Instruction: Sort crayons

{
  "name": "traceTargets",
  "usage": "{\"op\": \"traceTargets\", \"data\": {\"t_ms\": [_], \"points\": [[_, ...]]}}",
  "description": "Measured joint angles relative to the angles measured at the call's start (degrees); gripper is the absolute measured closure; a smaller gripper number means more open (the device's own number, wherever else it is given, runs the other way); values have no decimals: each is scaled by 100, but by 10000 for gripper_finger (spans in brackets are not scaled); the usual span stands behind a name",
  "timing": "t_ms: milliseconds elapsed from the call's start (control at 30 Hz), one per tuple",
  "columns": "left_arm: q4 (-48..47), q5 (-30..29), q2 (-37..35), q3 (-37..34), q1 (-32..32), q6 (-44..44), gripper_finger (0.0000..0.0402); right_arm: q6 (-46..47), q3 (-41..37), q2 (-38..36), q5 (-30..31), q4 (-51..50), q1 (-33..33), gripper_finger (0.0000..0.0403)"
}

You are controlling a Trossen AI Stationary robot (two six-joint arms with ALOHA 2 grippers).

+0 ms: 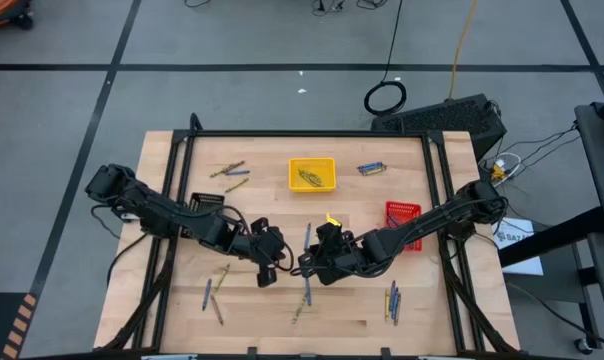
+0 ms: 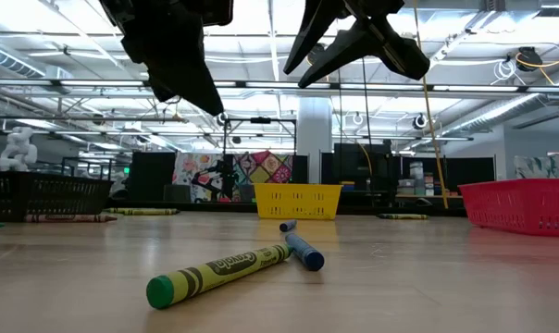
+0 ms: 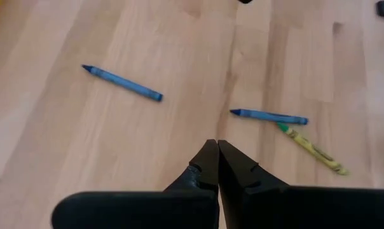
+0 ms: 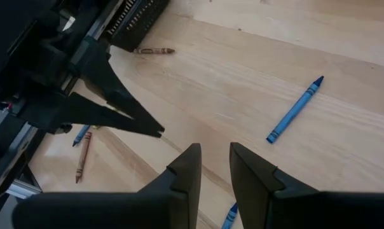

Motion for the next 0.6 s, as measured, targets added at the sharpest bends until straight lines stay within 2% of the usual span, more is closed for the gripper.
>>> {"op": "traceTargets", "data": {"t_ms": [267, 467, 600], "points": [[-303, -114, 2, 0, 160, -293, 401, -2, 0, 0, -2, 18, 0, 332], [-281, 632, 2, 0, 323, -293, 400, -2, 0, 0, 0, 18, 0, 332], [-197, 867, 2, 0, 343, -234, 371, -2, 0, 0, 0, 18, 0, 332]]}}
